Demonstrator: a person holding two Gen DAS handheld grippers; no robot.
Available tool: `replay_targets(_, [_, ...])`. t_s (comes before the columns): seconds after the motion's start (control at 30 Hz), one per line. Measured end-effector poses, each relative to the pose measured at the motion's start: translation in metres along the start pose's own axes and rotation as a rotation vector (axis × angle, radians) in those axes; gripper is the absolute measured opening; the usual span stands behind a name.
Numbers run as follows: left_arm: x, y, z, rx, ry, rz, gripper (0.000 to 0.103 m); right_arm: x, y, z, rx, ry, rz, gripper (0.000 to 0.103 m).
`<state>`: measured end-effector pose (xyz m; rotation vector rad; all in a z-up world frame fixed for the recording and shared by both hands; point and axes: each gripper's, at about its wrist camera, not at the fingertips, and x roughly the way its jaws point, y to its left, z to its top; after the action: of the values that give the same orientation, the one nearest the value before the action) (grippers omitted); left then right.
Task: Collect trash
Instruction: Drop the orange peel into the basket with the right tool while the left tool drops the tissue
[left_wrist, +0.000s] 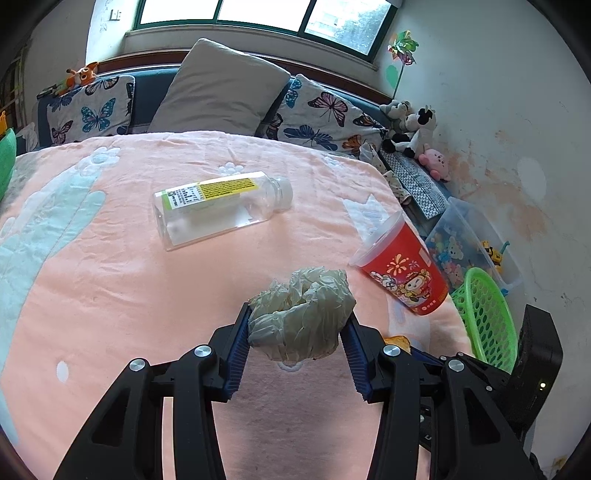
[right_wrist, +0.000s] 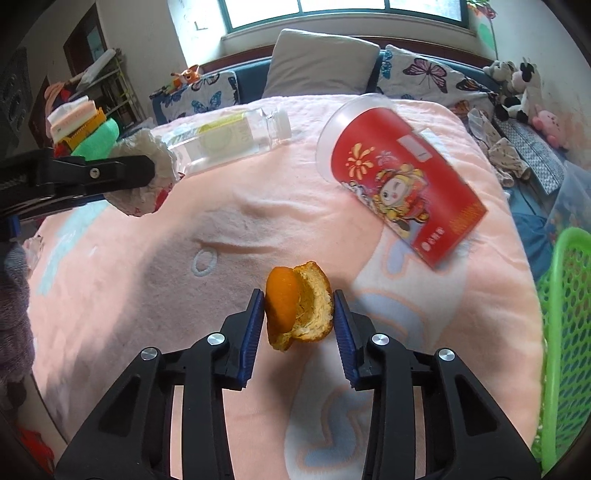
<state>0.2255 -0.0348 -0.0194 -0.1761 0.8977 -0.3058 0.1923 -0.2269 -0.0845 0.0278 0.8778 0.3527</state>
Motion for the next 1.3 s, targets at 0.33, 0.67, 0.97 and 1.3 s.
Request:
replay_targets(0.33, [-0.005,-0.038,-0.004,0.066,-0.003,-0.042,0.046,-0.053,-0.026,-0.018,0.069,-0.068,-0.031,0.038])
replay_targets(0.67, [0.007,-0.109,-0.009,0.168,0.022,-0.124,0.046,-0.108,-0.105,-0.051,0.214,-0.112,-0.188,0.038])
replay_targets(0.97, [0.022,-0.180,-0.014,0.265,0.050,-0.178,0.046,-0.142,-0.182,-0.083,0.353,-0.124,-0.323,0.040])
replay_targets(1.3, [0.036,-0.236,-0.019,0.352,0.075,-0.218,0.046,-0.161,-0.220,-0.103,0.443,-0.149,-0.370,0.055])
